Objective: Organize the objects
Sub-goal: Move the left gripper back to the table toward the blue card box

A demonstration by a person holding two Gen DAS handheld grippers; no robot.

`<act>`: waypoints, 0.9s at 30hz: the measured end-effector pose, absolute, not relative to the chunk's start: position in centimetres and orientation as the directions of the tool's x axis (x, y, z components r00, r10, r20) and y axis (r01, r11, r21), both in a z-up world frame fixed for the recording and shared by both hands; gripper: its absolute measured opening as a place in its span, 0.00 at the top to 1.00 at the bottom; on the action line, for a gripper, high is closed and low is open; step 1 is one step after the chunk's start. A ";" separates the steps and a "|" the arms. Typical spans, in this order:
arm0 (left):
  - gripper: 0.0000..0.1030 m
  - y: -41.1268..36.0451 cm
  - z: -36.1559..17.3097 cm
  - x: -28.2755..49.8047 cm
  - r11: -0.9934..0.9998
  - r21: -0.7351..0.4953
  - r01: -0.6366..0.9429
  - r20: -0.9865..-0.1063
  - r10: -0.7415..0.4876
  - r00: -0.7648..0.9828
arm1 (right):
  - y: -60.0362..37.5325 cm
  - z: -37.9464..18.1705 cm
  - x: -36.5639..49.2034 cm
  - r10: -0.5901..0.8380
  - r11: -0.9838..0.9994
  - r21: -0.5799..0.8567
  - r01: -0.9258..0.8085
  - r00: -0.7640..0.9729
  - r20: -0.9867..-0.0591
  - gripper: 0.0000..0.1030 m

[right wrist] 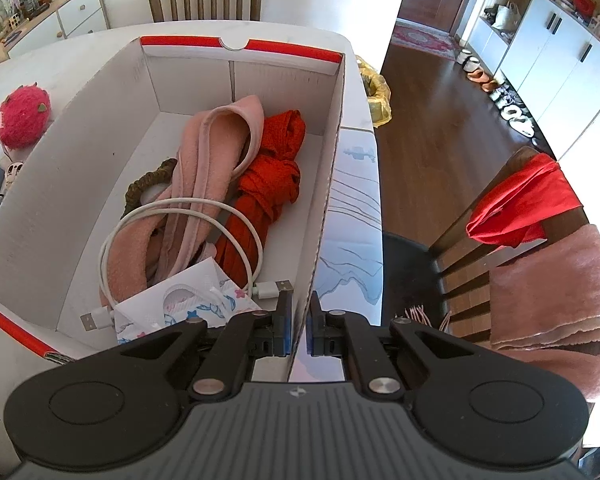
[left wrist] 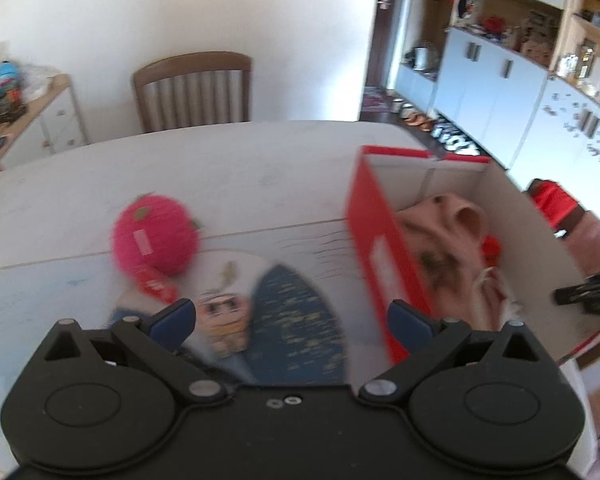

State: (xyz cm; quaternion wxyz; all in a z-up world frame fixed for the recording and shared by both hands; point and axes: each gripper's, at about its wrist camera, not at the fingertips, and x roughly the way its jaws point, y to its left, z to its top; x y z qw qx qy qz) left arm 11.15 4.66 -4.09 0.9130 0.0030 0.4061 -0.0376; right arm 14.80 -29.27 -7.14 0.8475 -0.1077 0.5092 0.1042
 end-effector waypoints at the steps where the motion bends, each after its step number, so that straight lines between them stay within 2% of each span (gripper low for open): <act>1: 0.01 5.2 -4.3 11.0 0.998 -0.016 0.058 -0.744 -0.050 0.667 | -29.3 -7.1 14.8 0.066 0.955 -0.077 -0.285 0.460 -0.886 0.94; 16: 0.01 13.4 -8.1 11.0 0.991 0.108 -0.084 -0.770 0.137 0.623 | -29.1 -7.2 15.1 0.045 0.956 -0.093 -0.279 0.453 -0.890 0.94; 27: 0.02 15.7 -12.0 12.7 0.986 0.136 -0.095 -0.806 0.165 0.568 | -28.8 -7.2 15.1 0.030 0.955 -0.107 -0.275 0.448 -0.894 0.94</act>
